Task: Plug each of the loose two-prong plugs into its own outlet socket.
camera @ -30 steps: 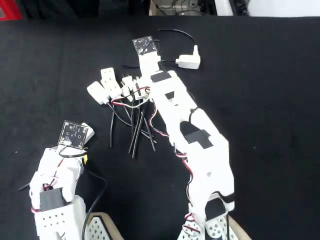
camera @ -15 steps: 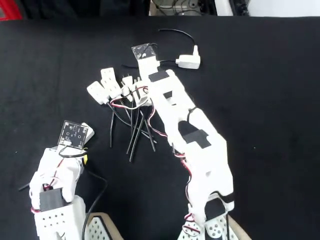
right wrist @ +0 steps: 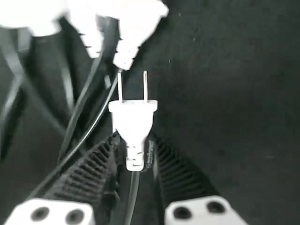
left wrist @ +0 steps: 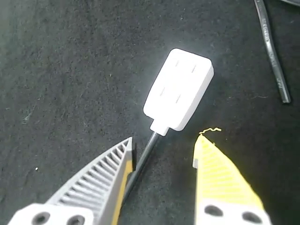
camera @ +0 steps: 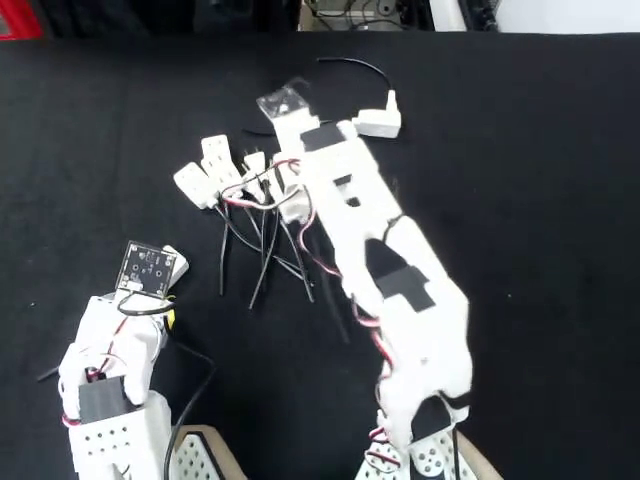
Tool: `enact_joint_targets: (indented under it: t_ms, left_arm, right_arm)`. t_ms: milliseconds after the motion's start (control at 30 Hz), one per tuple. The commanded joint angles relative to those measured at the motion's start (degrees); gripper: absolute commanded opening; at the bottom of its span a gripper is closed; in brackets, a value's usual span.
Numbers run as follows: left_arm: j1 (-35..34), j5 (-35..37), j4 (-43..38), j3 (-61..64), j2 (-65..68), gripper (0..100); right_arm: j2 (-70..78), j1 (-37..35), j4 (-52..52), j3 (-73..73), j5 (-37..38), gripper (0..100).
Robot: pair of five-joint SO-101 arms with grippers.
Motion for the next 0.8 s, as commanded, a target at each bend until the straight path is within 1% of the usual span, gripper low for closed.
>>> enact_joint_targets:
  t_ms: [0,67,200,267,333,433,467,567,633,700,767]
  left_arm:
    - [0.8,-0.3,0.4,0.8,-0.5,21]
    - [0.8,-0.3,0.4,0.8,-0.5,21]
    - [0.8,-0.3,0.4,0.8,-0.5,21]
    - [0.8,-0.3,0.4,0.8,-0.5,21]
    - [0.8,-0.3,0.4,0.8,-0.5,21]
    - [0.8,-0.3,0.4,0.8,-0.5,21]
    - [0.8,-0.3,0.4,0.8,-0.5,21]
    - [0.8,-0.3,0.4,0.8,-0.5,21]
    - [0.8,-0.4,0.4,0.8,-0.5,21]
    - [0.8,-0.4,0.4,0.8,-0.5,21]
    - [0.8,-0.4,0.4,0.8,-0.5,21]
  right_arm:
    - [-11.5,-0.6,2.6,1.6,10.7,1.1]
    - [-15.4,-3.5,4.7,5.2,19.5,1.1]
    - [-20.1,-10.3,6.0,15.6,40.3,1.1]
    - [-21.0,-11.5,3.1,20.5,50.2,1.2]
    - [-21.4,-11.3,-1.8,24.7,56.8,1.2]
    - [-22.8,-9.8,-7.4,29.1,57.0,2.4]
    - [-23.6,-9.2,-7.5,29.9,57.0,5.1]
    - [-26.7,-8.1,-6.2,32.0,57.0,18.8]
    - [-29.1,-8.3,-6.2,33.3,57.0,24.3]
    - [-31.3,-8.4,-6.5,34.0,56.9,25.4]
    - [-33.5,-8.2,-6.5,34.0,56.4,24.1]
